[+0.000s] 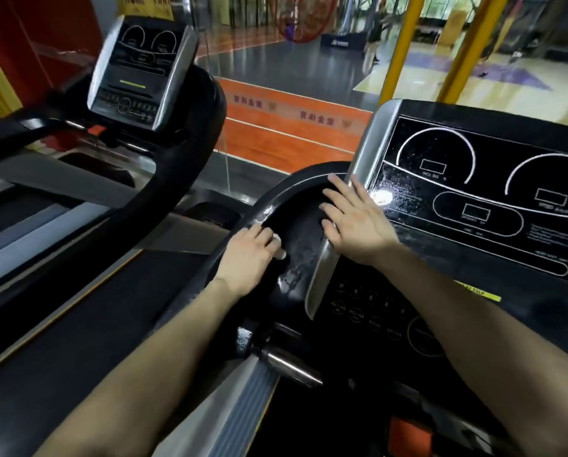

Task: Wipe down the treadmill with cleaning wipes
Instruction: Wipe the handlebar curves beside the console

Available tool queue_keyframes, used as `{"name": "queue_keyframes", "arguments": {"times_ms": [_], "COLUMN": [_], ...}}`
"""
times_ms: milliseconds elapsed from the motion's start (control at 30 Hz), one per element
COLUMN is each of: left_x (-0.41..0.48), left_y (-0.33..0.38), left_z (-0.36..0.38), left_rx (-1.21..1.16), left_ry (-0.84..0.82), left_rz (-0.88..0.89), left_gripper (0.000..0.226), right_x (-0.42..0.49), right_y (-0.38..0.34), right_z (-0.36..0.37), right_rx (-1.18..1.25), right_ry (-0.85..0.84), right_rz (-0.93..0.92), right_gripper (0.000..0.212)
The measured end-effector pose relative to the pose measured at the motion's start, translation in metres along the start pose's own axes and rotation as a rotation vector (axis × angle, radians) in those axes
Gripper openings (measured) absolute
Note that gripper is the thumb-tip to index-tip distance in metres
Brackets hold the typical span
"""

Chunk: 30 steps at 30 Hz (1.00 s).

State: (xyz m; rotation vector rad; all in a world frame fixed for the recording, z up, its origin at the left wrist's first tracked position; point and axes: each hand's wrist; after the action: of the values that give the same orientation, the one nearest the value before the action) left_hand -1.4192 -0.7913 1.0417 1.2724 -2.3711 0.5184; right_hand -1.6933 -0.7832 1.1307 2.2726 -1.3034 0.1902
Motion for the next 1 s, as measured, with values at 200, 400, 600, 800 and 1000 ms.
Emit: {"name": "queue_keyframes", "arguments": {"times_ms": [200,400,600,800,1000], "left_x": [-0.046,-0.033,-0.017,0.037,0.004], "left_y": [0.024,0.038,0.021,0.008,-0.003], "left_z": [0.04,0.042,0.046,0.042,0.038], "left_rx": [0.412,0.717,0.745,0.826,0.804], "left_ry": [-0.575,-0.713,-0.769,-0.55,-0.693], "left_rz": [0.049,0.068,0.164,0.208,0.368], "left_gripper": [0.06,0.068,0.074,0.072,0.072], "right_x": [-0.003,-0.003,-0.005,-0.002,-0.004], "right_y": [-0.001,-0.002,-0.002,-0.002,-0.005], "right_z": [0.013,0.011,0.015,0.014,0.009], "right_rx": [0.001,-0.019,0.011,0.046,0.034], "right_ry": [0.25,0.213,0.322,0.293,0.228], "right_rz": [-0.048,-0.051,-0.064,-0.045,-0.023], "right_gripper": [0.038,0.047,0.042,0.034,0.037]}}
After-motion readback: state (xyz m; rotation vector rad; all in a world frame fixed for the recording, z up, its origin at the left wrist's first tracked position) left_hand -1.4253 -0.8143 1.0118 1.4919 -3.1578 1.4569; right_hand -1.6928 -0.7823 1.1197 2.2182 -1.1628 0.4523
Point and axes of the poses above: each hand's wrist, its own x-axis towards the middle knuckle, its own z-axis out of the palm, y = z × x, and after that the axes turned 4 degrees about -z, right-handed
